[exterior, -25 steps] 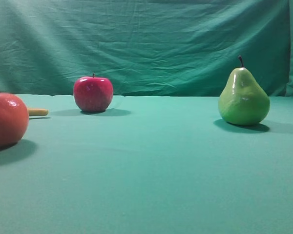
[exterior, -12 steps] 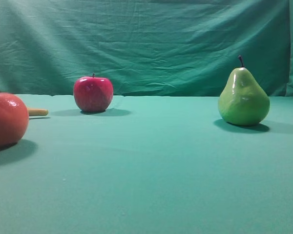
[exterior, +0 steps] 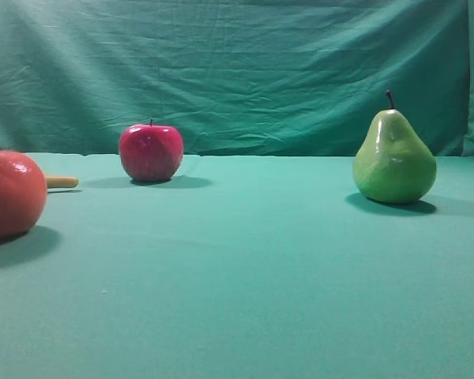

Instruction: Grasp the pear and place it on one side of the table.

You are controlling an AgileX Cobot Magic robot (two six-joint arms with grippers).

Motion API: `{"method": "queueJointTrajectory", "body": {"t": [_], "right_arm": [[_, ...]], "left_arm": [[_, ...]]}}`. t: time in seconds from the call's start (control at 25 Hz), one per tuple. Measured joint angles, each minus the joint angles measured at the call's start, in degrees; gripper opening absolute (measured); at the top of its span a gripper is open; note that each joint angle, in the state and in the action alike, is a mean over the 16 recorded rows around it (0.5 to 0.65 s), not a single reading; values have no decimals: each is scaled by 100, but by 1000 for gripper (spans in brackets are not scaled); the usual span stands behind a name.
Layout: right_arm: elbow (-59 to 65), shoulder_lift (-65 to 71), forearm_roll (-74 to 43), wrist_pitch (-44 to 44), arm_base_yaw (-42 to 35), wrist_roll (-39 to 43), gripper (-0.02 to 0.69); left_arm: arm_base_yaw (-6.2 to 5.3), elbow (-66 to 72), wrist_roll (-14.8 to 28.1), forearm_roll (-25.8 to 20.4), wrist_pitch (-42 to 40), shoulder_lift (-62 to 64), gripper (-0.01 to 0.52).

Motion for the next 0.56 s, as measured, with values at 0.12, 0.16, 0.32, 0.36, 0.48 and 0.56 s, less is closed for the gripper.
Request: {"method": "queueJointTrajectory", "body": {"t": [0.12, 0.16, 0.32, 0.36, 0.48, 0.56], "right_arm": [[64, 0, -22, -75, 0, 34, 0], [74, 0, -24, -97, 0, 43, 0], [84, 0, -25, -148, 0, 69, 0], [85, 0, -25, -152, 0, 72, 0], [85, 0, -25, -159, 0, 77, 0], [85, 0, -25, -161, 0, 77, 0]], "left_arm": [[0, 0, 0, 0, 0, 0, 0], [0, 0, 0, 0, 0, 0, 0], [0, 0, 0, 0, 0, 0, 0], [0, 0, 0, 0, 0, 0, 0], [0, 0, 0, 0, 0, 0, 0], [0, 0, 0, 0, 0, 0, 0]]}}
